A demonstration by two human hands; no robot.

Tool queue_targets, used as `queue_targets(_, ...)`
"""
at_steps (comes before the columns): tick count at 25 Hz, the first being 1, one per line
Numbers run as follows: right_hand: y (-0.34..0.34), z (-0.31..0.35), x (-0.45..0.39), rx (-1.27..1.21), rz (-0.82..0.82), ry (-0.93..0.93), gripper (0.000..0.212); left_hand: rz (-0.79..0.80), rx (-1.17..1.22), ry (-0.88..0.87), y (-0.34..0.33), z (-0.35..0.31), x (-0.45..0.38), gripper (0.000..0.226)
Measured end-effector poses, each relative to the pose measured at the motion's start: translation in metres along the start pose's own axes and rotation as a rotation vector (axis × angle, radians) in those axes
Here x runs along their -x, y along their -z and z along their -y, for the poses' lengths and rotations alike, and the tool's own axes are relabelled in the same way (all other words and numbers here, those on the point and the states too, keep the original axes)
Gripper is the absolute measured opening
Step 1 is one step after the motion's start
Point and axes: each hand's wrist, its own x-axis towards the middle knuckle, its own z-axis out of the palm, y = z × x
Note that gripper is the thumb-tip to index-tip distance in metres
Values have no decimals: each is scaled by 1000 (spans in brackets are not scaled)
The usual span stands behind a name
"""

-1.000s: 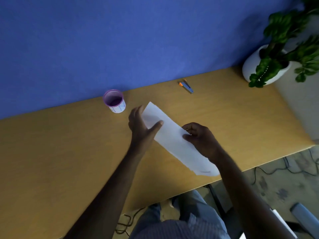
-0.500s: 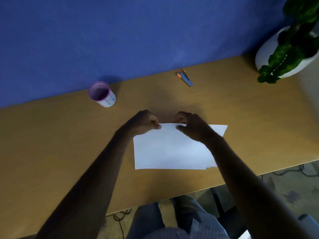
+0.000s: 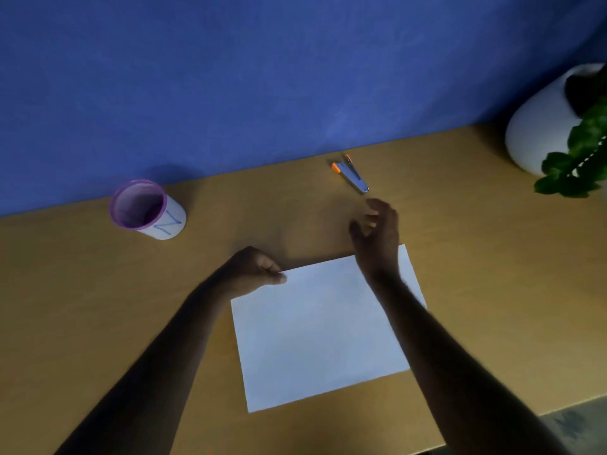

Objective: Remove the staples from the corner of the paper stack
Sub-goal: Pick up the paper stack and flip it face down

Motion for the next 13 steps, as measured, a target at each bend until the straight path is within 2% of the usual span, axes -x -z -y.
queue_targets(1,-3,-5,-10,-13,-60,-4,50,37,59,-2,2,2,-3,25)
queue_targets(3,-10,-14,-28,42,-142,14,54,87,156,8,6,6,-7,7)
queue_targets(6,-27,-16,-49,243,-170,-11,57,103,201,10,6,13,-10,19)
queue_targets(8,-37,-11,-58,380,-203,-64,48,89,212,22,3,15,-9,18)
queue_targets(13,-42,-2,-66,355,-288,-174,29,74,286,23,0,17,-8,15)
